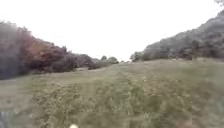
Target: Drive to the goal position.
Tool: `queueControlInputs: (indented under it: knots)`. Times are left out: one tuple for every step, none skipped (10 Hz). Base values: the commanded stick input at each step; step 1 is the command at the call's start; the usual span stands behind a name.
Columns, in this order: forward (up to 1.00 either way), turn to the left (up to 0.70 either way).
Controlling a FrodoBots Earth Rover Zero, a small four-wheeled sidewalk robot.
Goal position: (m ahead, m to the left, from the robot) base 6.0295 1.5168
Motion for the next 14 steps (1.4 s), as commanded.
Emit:
queueControlInputs:
  knots:
    - [0.85,0.00]
    - [0.85,0.00]
    - [0.85,0.00]
    - [0.85,0.00]
    - [0.85,0.00]
    - [0.85,0.00]
    - [0.85,0.00]
    - [0.85,0.00]
    - [0.85,0.00]
    - [0.85,0.00]
    - [0.85,0.00]
    - [0.85,0.00]
    - [0.85,0.00]
    - [0.85,0.00]
